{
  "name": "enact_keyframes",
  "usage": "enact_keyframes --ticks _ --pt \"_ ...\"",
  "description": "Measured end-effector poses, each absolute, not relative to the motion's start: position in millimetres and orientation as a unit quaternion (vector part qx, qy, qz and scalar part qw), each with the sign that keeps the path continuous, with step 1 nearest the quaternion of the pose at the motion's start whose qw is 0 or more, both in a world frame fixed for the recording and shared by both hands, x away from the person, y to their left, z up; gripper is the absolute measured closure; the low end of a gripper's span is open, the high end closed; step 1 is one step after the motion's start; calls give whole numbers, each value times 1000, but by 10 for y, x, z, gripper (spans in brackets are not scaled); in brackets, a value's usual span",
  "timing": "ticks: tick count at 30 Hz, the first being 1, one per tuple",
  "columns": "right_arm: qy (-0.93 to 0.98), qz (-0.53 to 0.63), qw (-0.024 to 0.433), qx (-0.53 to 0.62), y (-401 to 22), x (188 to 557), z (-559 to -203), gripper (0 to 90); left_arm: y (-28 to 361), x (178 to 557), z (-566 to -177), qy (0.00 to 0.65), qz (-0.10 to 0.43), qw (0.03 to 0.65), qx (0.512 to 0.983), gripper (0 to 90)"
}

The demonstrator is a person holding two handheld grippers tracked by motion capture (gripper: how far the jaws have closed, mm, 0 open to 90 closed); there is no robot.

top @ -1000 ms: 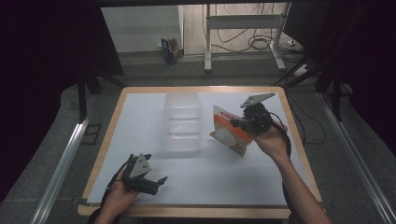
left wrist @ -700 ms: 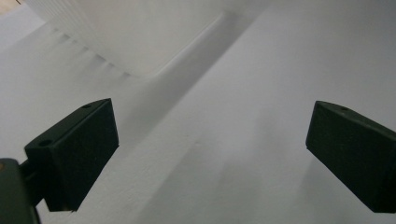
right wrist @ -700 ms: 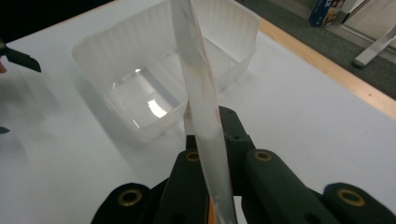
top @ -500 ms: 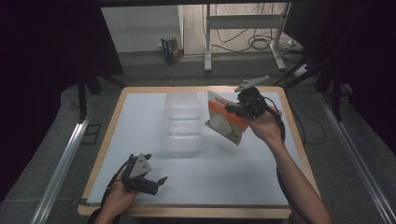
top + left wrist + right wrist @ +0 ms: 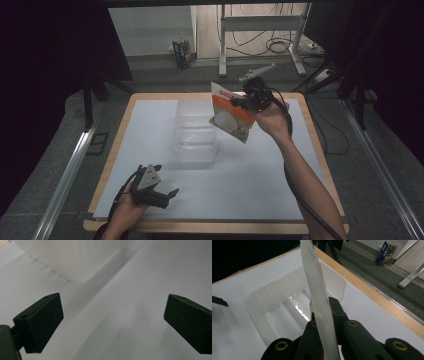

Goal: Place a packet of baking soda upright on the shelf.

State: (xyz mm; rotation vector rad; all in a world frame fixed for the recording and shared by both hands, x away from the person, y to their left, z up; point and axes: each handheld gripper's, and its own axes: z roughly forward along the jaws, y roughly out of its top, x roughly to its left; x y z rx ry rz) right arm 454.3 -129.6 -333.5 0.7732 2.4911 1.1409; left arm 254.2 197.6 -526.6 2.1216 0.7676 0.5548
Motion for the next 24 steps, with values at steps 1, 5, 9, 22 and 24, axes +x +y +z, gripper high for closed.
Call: enact_keyframes --ticks 1,5,9,22,24 --pt "865 396 147 269 -1265 4566 -3327 886 1976 2541 -5266 303 219 398 838 24" --pt "867 393 148 267 -1169 4650 -3321 886 1977 2540 -5265 303 219 398 838 24" --pt "869 393 146 264 -1072 4734 -3328 886 1981 2541 -5263 303 219 399 837 23" --pt "876 391 141 246 -715 4911 -3361 886 1987 2542 -5262 304 219 399 837 23" --pt "878 390 139 241 -647 4935 -3375 886 1988 2541 -5261 303 219 399 837 23"
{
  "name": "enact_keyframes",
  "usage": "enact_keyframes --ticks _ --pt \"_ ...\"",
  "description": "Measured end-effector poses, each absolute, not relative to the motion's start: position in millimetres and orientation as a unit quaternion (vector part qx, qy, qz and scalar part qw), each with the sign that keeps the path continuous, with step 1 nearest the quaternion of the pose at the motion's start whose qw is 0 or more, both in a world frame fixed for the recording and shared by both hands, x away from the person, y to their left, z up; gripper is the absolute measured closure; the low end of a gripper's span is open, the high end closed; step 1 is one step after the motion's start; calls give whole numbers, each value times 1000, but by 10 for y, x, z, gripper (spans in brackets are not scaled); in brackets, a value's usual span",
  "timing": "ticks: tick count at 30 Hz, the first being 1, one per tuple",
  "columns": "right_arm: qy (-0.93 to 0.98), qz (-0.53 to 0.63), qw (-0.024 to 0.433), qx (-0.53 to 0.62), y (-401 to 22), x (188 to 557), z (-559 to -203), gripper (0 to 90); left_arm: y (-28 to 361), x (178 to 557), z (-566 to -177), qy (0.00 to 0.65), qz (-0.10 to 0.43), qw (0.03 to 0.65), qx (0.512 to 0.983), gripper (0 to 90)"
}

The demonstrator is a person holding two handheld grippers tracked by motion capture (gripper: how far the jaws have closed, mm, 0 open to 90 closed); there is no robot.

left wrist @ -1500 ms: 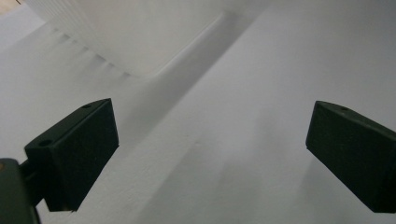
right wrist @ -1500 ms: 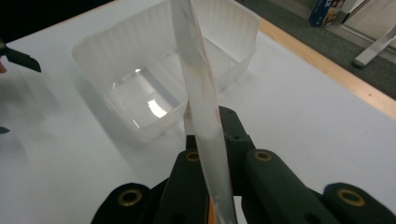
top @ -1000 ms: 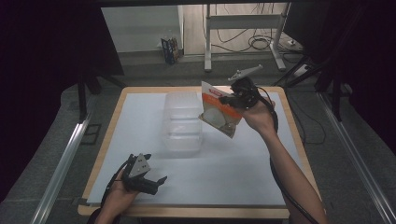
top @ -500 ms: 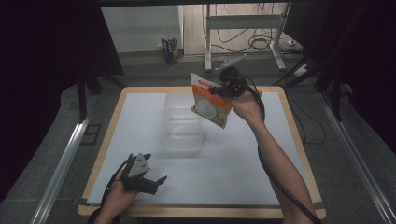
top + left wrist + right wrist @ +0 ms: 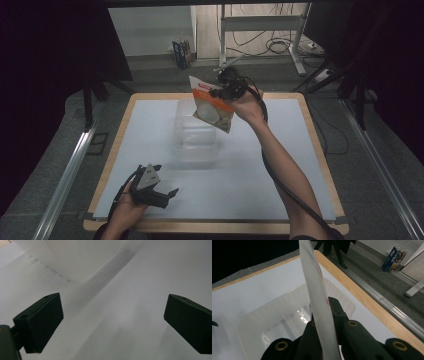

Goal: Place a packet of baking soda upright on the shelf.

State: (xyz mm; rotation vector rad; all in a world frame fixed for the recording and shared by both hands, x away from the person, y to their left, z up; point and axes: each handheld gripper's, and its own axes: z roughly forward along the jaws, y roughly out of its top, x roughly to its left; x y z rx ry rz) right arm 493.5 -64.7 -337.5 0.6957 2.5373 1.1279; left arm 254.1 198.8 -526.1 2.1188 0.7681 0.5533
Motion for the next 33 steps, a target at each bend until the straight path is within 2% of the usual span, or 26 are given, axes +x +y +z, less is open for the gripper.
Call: enact_keyframes --ticks 20,33 --pt "896 378 108 209 -78 5051 -3691 885 1982 2531 -5253 302 218 400 837 23" --pt "898 367 98 222 -20 5138 -4051 884 1980 2529 -5252 304 218 402 836 23"
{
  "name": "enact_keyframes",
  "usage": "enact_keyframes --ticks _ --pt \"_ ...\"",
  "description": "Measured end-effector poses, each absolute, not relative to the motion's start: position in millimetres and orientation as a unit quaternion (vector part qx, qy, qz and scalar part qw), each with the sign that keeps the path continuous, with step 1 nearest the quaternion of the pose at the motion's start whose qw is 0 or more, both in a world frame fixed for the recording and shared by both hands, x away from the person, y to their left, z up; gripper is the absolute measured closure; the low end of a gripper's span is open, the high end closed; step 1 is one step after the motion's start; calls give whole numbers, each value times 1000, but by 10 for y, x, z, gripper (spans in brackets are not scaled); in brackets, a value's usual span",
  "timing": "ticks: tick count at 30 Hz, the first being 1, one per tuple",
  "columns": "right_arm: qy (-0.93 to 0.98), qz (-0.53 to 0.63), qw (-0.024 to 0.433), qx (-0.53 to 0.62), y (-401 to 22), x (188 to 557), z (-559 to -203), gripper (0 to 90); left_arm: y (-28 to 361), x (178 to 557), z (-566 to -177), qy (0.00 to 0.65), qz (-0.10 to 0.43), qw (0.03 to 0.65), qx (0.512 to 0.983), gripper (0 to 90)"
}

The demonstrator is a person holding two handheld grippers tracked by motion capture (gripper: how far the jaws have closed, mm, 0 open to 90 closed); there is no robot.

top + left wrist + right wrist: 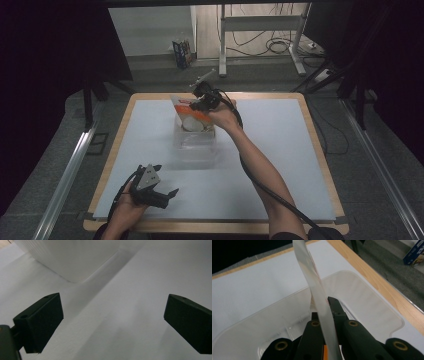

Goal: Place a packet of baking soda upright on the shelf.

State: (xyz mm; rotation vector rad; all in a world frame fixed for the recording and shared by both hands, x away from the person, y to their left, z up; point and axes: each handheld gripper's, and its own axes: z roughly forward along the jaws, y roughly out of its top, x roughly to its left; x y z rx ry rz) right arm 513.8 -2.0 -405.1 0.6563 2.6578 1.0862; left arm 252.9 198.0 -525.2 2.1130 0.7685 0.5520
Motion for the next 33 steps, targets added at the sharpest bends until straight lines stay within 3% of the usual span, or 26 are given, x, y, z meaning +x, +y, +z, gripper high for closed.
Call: enact_keyframes --ticks 13,29,33 --pt "901 359 96 225 -64 5149 -4067 849 2001 2537 -5256 307 218 403 834 23" --pt "892 372 114 231 -89 5093 -4015 428 1998 2533 -5257 306 218 402 835 24" --pt "890 376 120 229 -109 5073 -4003 361 2000 2535 -5259 307 217 402 835 24"
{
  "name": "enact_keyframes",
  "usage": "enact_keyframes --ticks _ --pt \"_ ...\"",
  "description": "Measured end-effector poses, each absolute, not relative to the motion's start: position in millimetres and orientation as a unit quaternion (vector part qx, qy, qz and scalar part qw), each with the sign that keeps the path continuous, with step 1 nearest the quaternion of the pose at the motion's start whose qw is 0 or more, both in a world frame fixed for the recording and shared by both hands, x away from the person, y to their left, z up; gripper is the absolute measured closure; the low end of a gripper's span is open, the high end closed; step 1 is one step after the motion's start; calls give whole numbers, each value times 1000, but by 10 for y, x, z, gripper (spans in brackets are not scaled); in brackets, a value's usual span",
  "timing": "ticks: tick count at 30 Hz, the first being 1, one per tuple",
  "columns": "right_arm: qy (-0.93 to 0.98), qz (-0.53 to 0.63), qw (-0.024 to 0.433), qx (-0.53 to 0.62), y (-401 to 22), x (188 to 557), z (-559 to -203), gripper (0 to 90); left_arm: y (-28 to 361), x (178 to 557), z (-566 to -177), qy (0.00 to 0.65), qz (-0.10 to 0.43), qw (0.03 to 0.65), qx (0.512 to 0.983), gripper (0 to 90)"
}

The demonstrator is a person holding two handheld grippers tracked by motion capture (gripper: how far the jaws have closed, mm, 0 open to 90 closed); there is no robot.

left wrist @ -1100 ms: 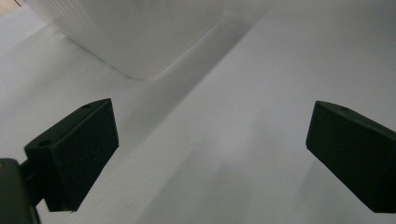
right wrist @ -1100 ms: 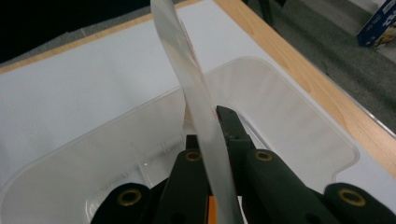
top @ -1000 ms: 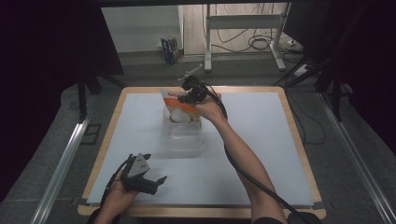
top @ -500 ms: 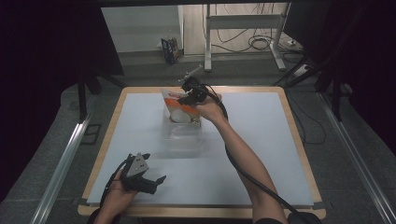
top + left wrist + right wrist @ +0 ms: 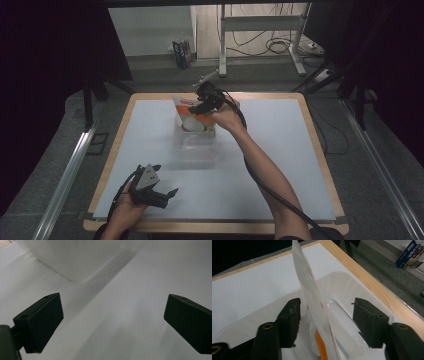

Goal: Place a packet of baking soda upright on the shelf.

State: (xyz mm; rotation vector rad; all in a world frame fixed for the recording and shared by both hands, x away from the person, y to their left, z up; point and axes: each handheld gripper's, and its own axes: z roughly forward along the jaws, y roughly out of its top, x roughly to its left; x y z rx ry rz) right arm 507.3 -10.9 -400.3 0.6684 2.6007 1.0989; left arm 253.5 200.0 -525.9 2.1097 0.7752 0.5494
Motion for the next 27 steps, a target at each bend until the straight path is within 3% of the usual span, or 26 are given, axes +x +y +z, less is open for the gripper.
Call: enact_keyframes --ticks 20,27 --pt "881 403 130 211 -370 4933 -3879 142 2030 2552 -5277 311 210 408 832 25" --pt "879 407 135 209 -506 4898 -3877 107 2021 2552 -5279 311 212 408 832 25"
